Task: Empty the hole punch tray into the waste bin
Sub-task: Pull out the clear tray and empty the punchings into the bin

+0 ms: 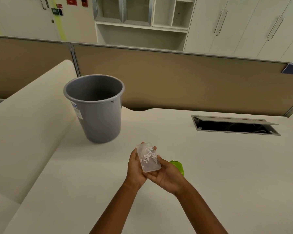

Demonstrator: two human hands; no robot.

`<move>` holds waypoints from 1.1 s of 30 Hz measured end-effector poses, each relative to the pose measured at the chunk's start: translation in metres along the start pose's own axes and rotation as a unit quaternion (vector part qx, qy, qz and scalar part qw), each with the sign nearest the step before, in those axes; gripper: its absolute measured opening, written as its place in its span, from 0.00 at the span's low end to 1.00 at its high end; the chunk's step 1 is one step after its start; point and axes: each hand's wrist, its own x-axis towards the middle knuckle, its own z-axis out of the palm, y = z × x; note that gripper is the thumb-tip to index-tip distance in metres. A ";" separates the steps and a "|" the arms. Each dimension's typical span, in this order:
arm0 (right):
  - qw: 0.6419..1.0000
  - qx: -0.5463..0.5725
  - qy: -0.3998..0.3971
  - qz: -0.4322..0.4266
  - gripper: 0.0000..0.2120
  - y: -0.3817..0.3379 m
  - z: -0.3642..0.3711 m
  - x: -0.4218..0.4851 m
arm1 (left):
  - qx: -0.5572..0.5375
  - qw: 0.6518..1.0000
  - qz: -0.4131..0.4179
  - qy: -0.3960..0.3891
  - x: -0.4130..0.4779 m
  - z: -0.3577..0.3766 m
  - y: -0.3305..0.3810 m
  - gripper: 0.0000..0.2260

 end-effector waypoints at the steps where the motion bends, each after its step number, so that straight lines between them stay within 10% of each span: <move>1: 1.000 0.011 -0.014 0.007 0.16 0.000 0.000 0.000 | -0.004 1.000 0.011 0.000 0.000 0.001 0.000 0.16; 19: 0.988 0.126 -0.072 0.048 0.21 0.003 0.028 -0.003 | 0.122 0.992 0.035 -0.025 -0.007 -0.003 0.017 0.20; 25: 0.991 0.113 -0.070 0.033 0.19 -0.010 0.054 0.006 | 0.191 0.977 0.058 0.079 -0.013 0.017 0.059 0.21; 28: 0.991 0.107 -0.069 0.028 0.19 -0.018 0.070 0.013 | 0.283 0.914 0.192 0.220 -0.012 0.031 0.084 0.19; 33: 0.994 0.076 -0.078 0.014 0.20 -0.028 0.105 0.031 | 0.474 0.708 0.397 0.341 -0.010 0.043 0.143 0.22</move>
